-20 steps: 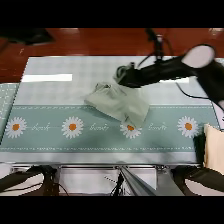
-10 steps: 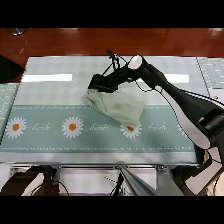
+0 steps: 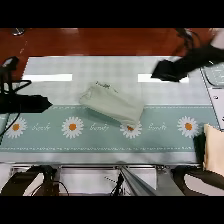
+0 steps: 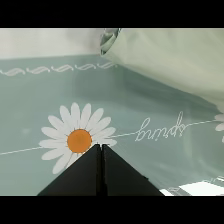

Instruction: Fold the shirts.

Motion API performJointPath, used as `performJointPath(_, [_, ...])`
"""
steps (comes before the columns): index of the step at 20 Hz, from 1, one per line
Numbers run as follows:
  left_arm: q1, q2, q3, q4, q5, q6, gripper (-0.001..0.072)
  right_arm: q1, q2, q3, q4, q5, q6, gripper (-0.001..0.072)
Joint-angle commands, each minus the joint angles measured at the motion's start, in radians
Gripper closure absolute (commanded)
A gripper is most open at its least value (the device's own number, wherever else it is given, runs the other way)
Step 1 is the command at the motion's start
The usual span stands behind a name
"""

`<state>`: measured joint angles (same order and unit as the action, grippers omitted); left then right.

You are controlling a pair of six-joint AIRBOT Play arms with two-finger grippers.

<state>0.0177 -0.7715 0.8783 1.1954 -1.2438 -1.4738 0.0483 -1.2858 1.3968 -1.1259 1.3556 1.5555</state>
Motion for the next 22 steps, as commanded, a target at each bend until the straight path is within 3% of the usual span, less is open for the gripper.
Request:
performJointPath(1, [-0.002,0.002,-0.136,-0.108,0.115,0.0,0.0688,-0.097,0.384,-0.539,-0.18,-0.273,0.22,0.0087])
performJointPath(3, [-0.003,0.001,-0.203,-0.215,0.182,0.001,0.0688,-0.059,0.466,-0.84,0.04,-0.457,0.233,0.0095])
performJointPath(5, [-0.031,-0.002,-0.246,-0.269,0.235,0.0,0.0688,0.001,0.415,-0.986,0.261,-0.582,0.138,0.0095])
performJointPath(10, [-0.14,-0.002,-0.254,-0.269,0.25,0.001,0.0688,0.13,0.084,-0.888,0.538,-0.596,-0.116,0.0095])
performJointPath(13, [-0.169,-0.002,-0.254,-0.269,0.25,0.0,0.0688,0.193,-0.084,-0.756,0.613,-0.579,-0.179,0.01])
performJointPath(14, [-0.169,-0.002,-0.254,-0.269,0.25,0.0,0.0688,0.212,-0.131,-0.708,0.616,-0.574,-0.186,0.0197])
performJointPath(15, [-0.169,-0.002,-0.254,-0.269,0.25,0.0,0.0688,0.225,-0.169,-0.659,0.615,-0.571,-0.195,0.038])
performJointPath(16, [-0.169,-0.002,-0.254,-0.269,0.25,0.0,0.0688,0.227,-0.196,-0.613,0.613,-0.56,-0.196,0.0423])
performJointPath(18, [-0.169,-0.002,-0.254,-0.269,0.249,0.0,0.0688,0.215,-0.218,-0.496,0.576,-0.498,-0.224,0.069])
performJointPath(22, [-0.169,-0.002,-0.254,-0.269,0.25,0.0,0.0688,0.164,-0.207,-0.136,0.491,-0.266,-0.209,0.0691])
